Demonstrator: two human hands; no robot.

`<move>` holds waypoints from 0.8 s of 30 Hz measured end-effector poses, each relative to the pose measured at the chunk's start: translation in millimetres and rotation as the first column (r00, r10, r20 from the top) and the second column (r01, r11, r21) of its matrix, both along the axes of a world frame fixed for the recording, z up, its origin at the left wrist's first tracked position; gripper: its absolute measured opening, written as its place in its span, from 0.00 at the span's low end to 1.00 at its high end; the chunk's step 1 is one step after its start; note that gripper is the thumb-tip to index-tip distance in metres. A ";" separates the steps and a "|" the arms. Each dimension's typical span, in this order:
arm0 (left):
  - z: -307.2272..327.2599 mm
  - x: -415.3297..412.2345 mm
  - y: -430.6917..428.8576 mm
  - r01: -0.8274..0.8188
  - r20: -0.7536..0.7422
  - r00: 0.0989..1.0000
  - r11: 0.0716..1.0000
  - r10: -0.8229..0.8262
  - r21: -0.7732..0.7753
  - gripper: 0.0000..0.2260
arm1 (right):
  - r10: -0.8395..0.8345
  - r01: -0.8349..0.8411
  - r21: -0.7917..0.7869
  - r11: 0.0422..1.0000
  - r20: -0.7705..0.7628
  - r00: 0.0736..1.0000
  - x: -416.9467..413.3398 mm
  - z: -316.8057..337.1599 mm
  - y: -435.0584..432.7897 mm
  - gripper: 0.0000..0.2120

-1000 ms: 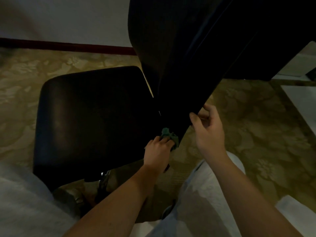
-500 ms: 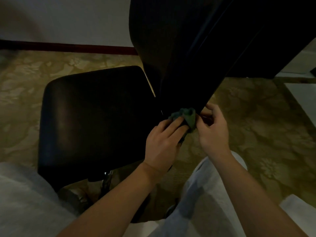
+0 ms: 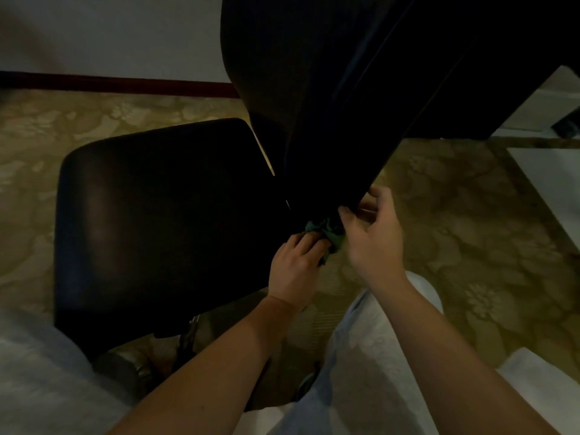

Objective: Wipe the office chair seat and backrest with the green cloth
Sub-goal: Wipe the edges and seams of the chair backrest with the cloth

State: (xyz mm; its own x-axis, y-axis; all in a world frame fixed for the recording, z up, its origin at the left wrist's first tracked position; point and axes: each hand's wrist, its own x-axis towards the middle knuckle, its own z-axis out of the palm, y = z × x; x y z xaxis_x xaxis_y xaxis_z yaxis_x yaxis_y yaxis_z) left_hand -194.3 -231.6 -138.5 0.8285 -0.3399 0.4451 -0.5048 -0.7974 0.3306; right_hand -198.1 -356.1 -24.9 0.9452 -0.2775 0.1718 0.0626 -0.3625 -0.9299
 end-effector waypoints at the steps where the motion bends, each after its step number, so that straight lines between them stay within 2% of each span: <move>1: -1.1 -0.4 0.5 -0.010 -0.095 0.995 0.999 0.014 0.038 0.12 | 0.000 0.000 -0.022 1.000 -0.001 1.000 1.1 -1.8 0.2 0.14; 3: -0.1 0.2 1.7 -0.010 -0.323 0.945 0.993 0.049 0.121 0.14 | -0.006 0.006 -0.034 0.999 0.004 1.000 2.5 -4.8 1.6 0.14; 5: 2.2 1.0 3.6 0.009 -0.398 0.915 0.984 0.064 0.180 0.15 | -0.015 0.015 -0.031 0.999 0.010 1.000 0.9 -5.8 2.7 0.14; 11: 12.6 -1.8 29.7 0.026 -0.335 0.942 0.993 0.014 0.114 0.15 | -0.040 0.035 -0.054 0.998 -0.087 0.995 -5.3 -14.2 2.2 0.13; 14: 23.2 -4.3 51.8 0.028 -0.320 0.947 0.994 0.008 0.107 0.14 | -0.044 0.035 -0.052 0.998 -0.195 0.980 -14.4 -30.4 9.0 0.12; 17: 32.8 -1.7 74.2 0.066 -0.327 0.945 0.989 -0.020 0.133 0.17 | -0.062 0.009 -0.186 0.982 -0.282 0.957 -22.3 -53.1 24.7 0.08; 22: 45.3 8.2 114.5 0.050 -0.361 0.933 0.989 0.005 0.141 0.21 | 0.123 -0.228 -0.295 0.928 -0.335 0.934 -21.9 -61.5 74.6 0.02; 24: 47.3 12.4 130.7 0.039 -0.368 0.930 0.986 0.023 0.161 0.22 | 0.165 -0.288 -0.364 0.886 -0.332 0.929 -11.1 -59.7 100.1 0.03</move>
State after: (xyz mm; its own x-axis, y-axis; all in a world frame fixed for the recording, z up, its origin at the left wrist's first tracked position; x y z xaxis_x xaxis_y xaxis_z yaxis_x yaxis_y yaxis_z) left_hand -181.9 -100.9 -91.2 0.9199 -0.3893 0.0483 -0.3795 -0.8521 0.3605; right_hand -209.2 -256.0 -84.5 0.9979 -0.0151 -0.0628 -0.0547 -0.7141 -0.6979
